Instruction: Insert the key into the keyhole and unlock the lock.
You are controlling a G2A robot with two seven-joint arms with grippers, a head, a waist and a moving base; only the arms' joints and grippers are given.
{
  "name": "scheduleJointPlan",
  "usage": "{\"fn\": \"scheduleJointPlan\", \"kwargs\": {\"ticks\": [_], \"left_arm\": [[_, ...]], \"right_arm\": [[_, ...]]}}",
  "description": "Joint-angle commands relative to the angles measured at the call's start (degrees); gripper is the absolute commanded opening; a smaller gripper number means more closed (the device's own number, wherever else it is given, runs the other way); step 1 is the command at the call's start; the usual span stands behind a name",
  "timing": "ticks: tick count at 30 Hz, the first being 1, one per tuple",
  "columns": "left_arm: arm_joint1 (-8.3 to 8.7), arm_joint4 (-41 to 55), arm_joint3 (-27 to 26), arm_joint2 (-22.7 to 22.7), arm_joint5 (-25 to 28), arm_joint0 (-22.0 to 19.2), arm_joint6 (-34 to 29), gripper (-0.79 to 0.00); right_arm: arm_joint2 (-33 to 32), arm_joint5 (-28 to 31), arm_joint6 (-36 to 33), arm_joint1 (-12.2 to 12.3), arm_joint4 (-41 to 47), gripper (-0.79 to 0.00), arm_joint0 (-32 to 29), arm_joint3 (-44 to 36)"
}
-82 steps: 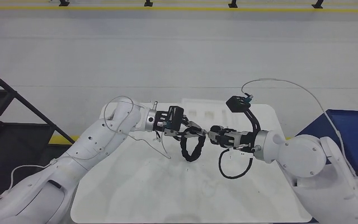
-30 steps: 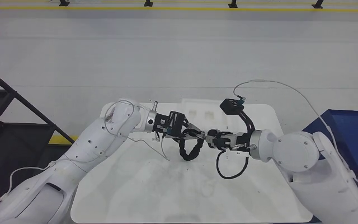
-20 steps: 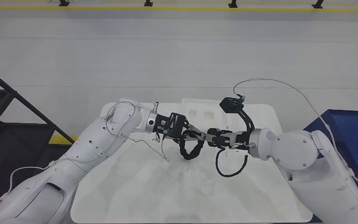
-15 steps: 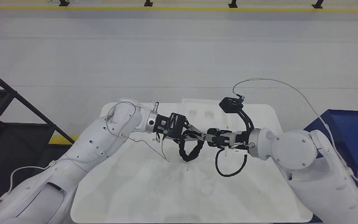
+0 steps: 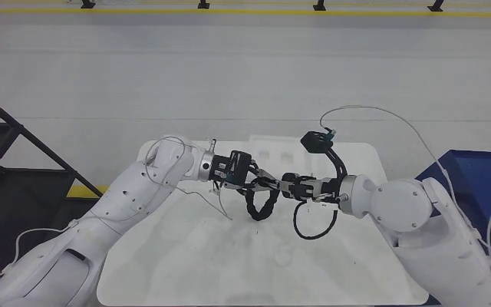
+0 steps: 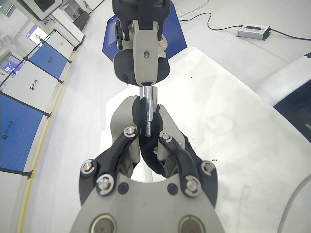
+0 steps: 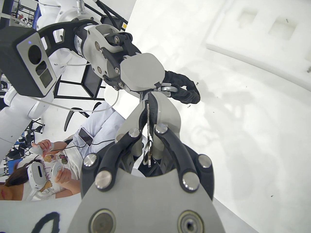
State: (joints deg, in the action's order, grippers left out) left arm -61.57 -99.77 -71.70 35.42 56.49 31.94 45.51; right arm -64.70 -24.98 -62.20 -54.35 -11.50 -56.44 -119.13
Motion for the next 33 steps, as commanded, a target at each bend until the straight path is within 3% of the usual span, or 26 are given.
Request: {"fn": "scheduleJointPlan", "kwargs": {"ticks": [1,8,12,21,33], "left_arm": [[-0.13,0.70,0.58,-0.07,0.39,0.05,0.31,-0.785],[-0.98,3.62,3.68,-0.75,1.47,-0.11,0.81,-0.785],[-1.58,5.62,5.57,-1.64,1.51,-0.37,0.77,-0.785],[-3.28,11.47,12.47,-4.58,1.51,-1.45,0.77,-0.785],[-5.14,12.25,21.32,-6.55,1.49,-3.51,0.79,-0.785]], "right_arm": [[-0.11,0.16,0.66,-0.04,0.34,-0.785,0.01,0.34],[-0.11,1.50,2.27,-0.25,1.74,-0.785,0.39,2.46],[0.11,2.14,3.09,-0.41,2.43,-0.714,0.84,3.86],[0.55,3.45,5.43,-0.82,4.49,-0.705,1.26,7.57],[-0.68,9.49,4.69,-0.28,0.81,-0.785,0.15,12.99]]}}
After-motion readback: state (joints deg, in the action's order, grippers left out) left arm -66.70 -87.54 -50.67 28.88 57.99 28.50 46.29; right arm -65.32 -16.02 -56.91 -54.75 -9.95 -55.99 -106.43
